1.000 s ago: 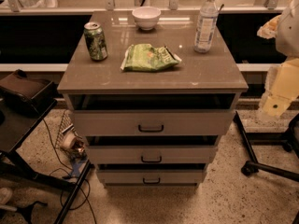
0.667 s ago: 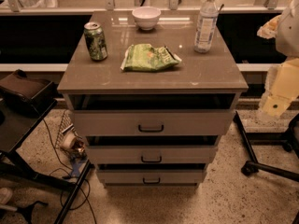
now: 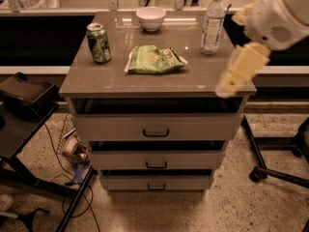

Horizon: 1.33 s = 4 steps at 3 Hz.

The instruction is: Knock green can over

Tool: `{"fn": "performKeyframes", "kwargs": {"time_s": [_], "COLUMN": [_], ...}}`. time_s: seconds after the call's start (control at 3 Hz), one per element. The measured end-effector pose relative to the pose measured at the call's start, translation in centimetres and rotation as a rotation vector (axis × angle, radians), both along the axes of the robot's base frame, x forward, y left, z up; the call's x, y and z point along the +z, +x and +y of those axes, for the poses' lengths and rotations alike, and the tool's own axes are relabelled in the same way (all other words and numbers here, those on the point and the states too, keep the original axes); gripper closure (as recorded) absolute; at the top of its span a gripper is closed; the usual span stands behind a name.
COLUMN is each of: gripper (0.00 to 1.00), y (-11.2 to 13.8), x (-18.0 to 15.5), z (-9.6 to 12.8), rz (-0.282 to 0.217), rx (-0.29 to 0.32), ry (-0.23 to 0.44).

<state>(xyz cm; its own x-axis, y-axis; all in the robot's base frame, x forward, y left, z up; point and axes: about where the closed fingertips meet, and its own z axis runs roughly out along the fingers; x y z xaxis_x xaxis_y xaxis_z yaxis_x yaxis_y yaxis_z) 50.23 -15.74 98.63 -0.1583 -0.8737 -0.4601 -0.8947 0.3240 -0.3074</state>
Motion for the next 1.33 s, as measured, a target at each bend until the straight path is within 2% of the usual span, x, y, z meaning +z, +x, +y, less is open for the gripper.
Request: {"fn": "performKeyframes", "kwargs": {"time_s": [0.33,0.67,1.0,1.33], "gripper": [0.0,0.0,0.0,0.0], "y": [7.9,12.6,15.1,15.1], "x": [1.8,3.8,3.9,4.1], "z": [6.5,10.5,14.7,14.6], "rz": [-0.118,-0.205,-0.225,-0.231], "rx": [0.02,0.026,0.003,0.001], "ry": [0.251,0.444,0.534,0.535]}}
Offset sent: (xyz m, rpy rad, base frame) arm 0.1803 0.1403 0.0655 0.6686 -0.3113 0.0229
